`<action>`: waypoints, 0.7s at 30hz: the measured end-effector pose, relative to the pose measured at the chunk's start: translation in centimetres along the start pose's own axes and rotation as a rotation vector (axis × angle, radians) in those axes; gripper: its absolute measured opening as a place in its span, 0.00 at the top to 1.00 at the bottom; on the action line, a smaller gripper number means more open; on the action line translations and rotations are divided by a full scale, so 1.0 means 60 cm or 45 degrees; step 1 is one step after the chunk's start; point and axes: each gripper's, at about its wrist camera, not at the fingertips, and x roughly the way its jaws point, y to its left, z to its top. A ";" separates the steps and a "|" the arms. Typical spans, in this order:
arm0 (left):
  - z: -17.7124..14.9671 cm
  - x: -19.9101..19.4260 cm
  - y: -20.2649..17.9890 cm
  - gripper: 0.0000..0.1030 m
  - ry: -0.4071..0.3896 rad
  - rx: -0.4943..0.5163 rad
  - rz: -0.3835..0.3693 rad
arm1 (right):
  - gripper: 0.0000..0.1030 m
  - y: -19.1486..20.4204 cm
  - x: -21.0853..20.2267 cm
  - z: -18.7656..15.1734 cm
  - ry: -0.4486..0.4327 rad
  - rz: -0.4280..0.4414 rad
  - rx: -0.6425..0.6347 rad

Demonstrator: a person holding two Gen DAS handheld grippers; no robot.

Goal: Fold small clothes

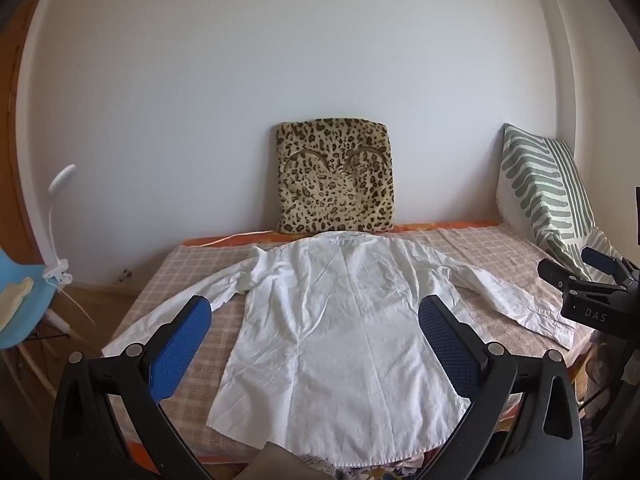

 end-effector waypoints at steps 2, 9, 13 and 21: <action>0.000 0.000 0.000 0.00 0.008 0.003 0.002 | 0.00 0.002 -0.001 0.000 0.000 0.002 -0.001; -0.002 -0.003 0.003 0.00 0.006 0.002 0.010 | 0.00 0.002 0.006 -0.001 0.004 0.004 -0.009; 0.001 -0.001 0.007 0.00 0.012 0.000 0.013 | 0.00 0.007 0.005 0.001 0.000 -0.001 -0.019; 0.006 -0.007 0.007 0.00 0.009 -0.012 0.014 | 0.00 0.007 0.006 0.001 0.000 -0.001 -0.016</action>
